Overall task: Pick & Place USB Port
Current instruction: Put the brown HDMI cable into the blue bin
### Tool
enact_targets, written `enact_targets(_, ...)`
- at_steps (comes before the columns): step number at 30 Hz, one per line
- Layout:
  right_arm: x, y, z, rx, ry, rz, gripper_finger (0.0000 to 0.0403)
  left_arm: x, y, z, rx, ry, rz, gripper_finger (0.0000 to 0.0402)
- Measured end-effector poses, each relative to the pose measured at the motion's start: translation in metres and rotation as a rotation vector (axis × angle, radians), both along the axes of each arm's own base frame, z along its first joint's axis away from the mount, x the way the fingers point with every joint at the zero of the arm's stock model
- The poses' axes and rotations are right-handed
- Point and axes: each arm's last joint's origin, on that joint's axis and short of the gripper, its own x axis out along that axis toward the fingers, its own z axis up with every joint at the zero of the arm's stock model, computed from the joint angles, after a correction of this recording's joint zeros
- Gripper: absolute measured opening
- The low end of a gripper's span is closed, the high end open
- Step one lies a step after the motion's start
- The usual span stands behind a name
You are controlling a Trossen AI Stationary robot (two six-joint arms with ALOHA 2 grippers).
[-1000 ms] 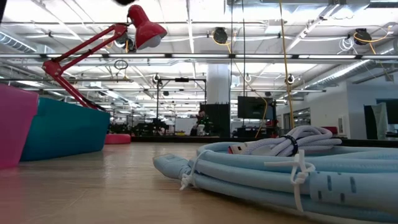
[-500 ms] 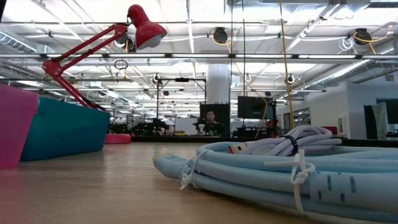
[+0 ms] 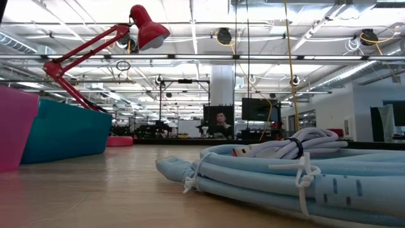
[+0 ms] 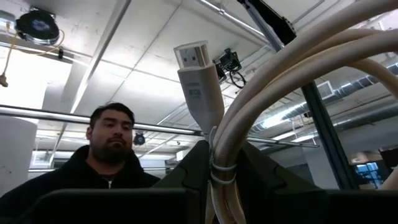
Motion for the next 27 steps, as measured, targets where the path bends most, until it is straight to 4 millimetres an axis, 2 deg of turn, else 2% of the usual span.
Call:
enact_targets(10,0.005,-0.004,-0.002,-0.008,0.027,-0.009,0.0046,-0.006,-0.02,0.003,-0.008,-0.033,-0.062,0.0317)
enact_targets(16,0.015,-0.009,-0.008,0.0,0.144,-0.047,0.0045,-0.006,-0.022,0.003,-0.038,-0.02,-0.043,0.0317)
enact_targets(20,0.015,-0.01,-0.008,0.005,0.142,-0.053,0.0043,-0.006,-0.022,0.002,-0.041,-0.004,-0.045,0.0313)
enact_targets(23,0.015,-0.01,-0.007,0.009,0.137,-0.058,0.0043,-0.004,-0.023,0.0,-0.035,0.024,-0.054,0.0284)
enact_targets(27,0.015,-0.01,-0.008,0.016,0.144,-0.067,0.0043,-0.003,-0.024,-0.002,-0.023,0.064,-0.089,0.019)
